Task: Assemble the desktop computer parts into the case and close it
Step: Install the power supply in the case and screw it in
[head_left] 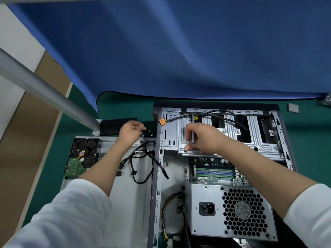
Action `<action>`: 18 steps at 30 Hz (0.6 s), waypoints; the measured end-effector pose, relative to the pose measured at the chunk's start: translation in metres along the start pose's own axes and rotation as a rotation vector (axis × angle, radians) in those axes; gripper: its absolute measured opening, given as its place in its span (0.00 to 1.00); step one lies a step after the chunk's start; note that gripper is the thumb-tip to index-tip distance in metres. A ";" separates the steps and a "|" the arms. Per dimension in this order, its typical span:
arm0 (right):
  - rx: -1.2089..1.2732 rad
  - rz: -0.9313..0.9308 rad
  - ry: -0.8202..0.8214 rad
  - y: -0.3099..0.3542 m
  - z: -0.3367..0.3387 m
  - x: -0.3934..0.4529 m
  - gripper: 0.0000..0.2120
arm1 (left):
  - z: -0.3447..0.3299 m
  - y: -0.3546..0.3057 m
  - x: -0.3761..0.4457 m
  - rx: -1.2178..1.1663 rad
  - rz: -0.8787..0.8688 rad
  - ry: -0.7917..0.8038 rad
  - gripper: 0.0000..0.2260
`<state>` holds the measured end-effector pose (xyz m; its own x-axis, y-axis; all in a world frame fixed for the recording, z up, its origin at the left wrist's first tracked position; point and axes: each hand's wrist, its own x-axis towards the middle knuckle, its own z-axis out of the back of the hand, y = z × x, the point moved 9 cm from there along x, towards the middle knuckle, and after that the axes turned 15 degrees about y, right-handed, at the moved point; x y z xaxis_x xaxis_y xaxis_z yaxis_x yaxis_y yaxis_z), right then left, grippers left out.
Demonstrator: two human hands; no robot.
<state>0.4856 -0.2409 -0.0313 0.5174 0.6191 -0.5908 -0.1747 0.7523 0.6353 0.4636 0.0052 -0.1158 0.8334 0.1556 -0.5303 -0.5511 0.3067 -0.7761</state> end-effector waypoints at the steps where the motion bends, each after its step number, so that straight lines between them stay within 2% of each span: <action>1: 0.005 0.000 -0.001 -0.001 0.000 0.001 0.13 | 0.001 -0.001 -0.006 -0.075 -0.006 -0.009 0.03; 6: 0.005 0.014 0.002 -0.001 0.000 -0.001 0.14 | 0.002 -0.025 -0.039 -0.278 -0.079 -0.009 0.09; 11: -0.071 0.087 0.028 0.018 0.003 -0.024 0.06 | 0.004 -0.067 -0.086 -0.448 -0.177 -0.061 0.09; 13: 0.031 0.162 -0.085 0.027 0.016 -0.048 0.01 | -0.004 -0.086 -0.106 -0.502 -0.209 -0.045 0.08; 15: 0.176 0.241 -0.210 0.035 0.029 -0.079 0.05 | -0.018 -0.104 -0.128 -0.535 -0.236 0.000 0.06; 18: 0.408 0.353 -0.288 0.041 0.035 -0.128 0.06 | -0.048 -0.130 -0.159 -0.546 -0.279 0.099 0.03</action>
<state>0.4419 -0.2971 0.0878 0.7024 0.6867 -0.1873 -0.0720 0.3303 0.9411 0.4008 -0.1048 0.0534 0.9558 0.0424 -0.2910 -0.2767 -0.2056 -0.9387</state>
